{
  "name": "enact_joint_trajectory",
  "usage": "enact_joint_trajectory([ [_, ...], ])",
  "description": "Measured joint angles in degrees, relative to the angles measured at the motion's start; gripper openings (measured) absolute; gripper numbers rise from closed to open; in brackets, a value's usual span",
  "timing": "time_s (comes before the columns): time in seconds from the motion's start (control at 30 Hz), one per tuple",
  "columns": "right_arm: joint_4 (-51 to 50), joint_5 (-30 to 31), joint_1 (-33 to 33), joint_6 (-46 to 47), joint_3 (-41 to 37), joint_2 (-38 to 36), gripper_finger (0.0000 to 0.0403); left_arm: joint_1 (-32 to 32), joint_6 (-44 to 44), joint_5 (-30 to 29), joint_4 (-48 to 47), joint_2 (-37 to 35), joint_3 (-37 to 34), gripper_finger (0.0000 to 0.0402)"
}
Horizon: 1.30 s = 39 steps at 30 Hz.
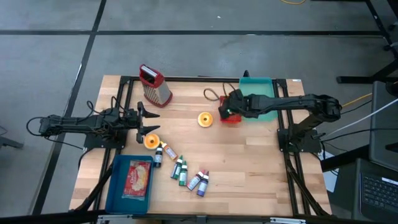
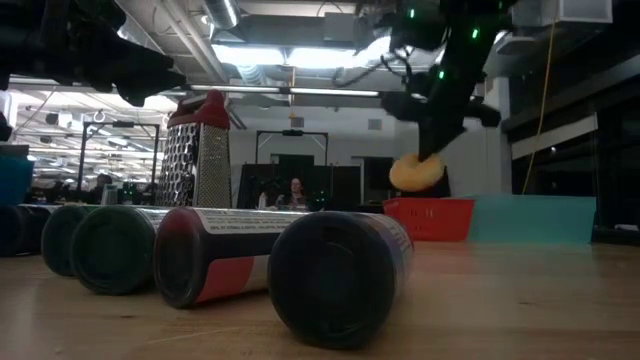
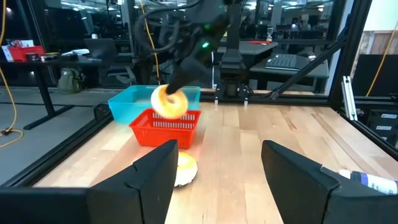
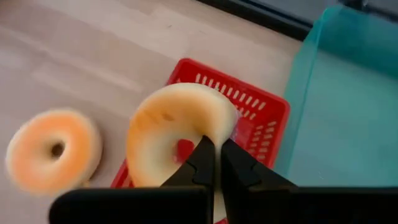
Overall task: Pick & Place Food Item
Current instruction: Put the orange and pink donut into the red bin
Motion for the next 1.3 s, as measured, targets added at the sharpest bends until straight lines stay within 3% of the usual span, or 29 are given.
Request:
enact_joint_trajectory([
  [0.3,9.39,-5.30,-6.02,-3.10,-6.44,0.00,0.0007,0.00,0.00,0.00,-0.02,0.00,0.00,0.0228],
  [0.67,16.08,-10.41,-7.22,-4.54,-9.95,0.01,0.0015,0.00,0.00,-0.02,-0.02,0.00,0.00,0.0228],
  [0.77,16.11,-11.35,-7.22,-4.56,-9.95,0.01,0.0045,0.00,0.00,0.02,-0.02,0.00,0.00,0.0228],
  [1.1,16.04,-11.64,-7.22,-4.50,-9.95,0.02,0.0198,0.00,-0.02,0.50,-0.02,0.00,0.00,0.0228],
  [1.3,15.98,-11.57,-7.22,-4.36,-9.95,0.02,0.0232,0.02,-0.02,0.54,-0.02,0.00,0.00,0.0228],
])
